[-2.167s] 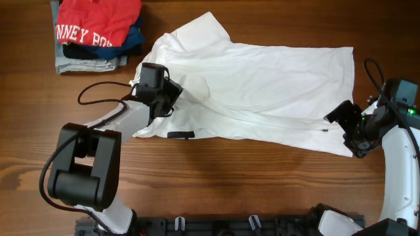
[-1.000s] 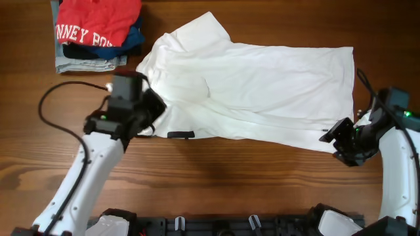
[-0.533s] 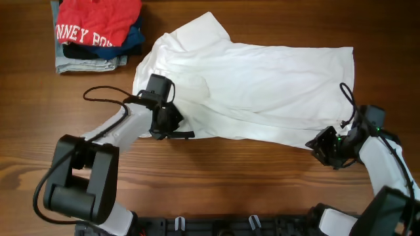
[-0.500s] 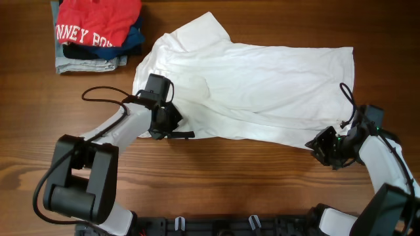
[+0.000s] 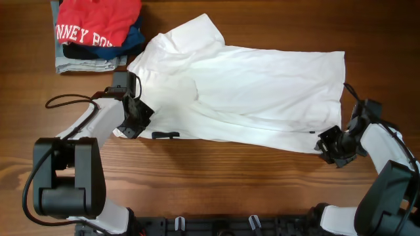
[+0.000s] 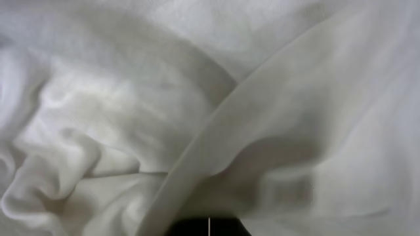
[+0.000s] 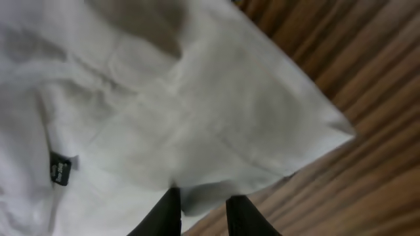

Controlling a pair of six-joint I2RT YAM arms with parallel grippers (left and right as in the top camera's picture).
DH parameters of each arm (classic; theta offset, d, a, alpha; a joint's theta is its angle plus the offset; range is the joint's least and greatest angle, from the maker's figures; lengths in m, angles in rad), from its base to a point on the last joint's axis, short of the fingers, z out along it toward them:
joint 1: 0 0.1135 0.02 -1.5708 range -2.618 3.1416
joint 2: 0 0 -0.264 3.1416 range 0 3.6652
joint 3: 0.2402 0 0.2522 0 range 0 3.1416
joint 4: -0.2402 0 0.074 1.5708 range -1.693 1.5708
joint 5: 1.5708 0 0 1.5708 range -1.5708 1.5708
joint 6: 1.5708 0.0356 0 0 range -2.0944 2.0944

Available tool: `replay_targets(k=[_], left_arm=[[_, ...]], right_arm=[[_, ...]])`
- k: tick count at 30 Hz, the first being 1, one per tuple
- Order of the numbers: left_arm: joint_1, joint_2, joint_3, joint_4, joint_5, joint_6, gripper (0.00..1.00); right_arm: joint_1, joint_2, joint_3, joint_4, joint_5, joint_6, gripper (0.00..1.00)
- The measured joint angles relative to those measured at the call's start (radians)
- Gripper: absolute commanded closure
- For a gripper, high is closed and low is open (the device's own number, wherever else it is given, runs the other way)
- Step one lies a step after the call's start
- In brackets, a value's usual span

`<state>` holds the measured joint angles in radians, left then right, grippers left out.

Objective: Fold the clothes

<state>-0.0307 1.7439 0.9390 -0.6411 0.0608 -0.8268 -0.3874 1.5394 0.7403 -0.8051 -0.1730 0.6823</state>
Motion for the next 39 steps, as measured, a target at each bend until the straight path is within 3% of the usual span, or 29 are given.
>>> replay_targets(k=[3,5,8,10,16,26,34,39], left_arm=[[0.005,-0.002,0.003,-0.029,-0.027,0.000,0.96],[0.009,-0.010,0.000,-0.050,-0.051,0.000,0.96],[0.013,-0.025,-0.015,-0.056,-0.076,0.000,0.96],[0.013,-0.027,-0.018,-0.055,-0.083,0.000,0.94],[0.013,-0.029,-0.018,-0.056,-0.085,0.000,0.93],[0.013,-0.029,-0.019,-0.060,-0.088,0.000,0.92],[0.013,-0.029,-0.019,-0.060,-0.090,0.000,0.92],[0.013,-0.029,-0.019,-0.060,-0.090,0.000,0.91]], right_arm=[[0.000,0.003,0.084,-0.101,0.027,0.002,0.92],[0.000,0.005,0.156,-0.169,0.028,-0.014,0.84],[0.016,0.001,0.251,-0.190,-0.071,-0.139,0.48],[0.062,-0.002,0.257,-0.196,-0.132,-0.200,0.43],[0.241,0.000,0.190,-0.100,-0.179,-0.139,0.41],[0.248,0.005,0.047,0.149,-0.186,-0.027,0.38],[0.248,0.026,0.047,0.184,-0.181,-0.007,0.38],[0.248,0.080,0.046,0.240,-0.177,0.026,0.55]])
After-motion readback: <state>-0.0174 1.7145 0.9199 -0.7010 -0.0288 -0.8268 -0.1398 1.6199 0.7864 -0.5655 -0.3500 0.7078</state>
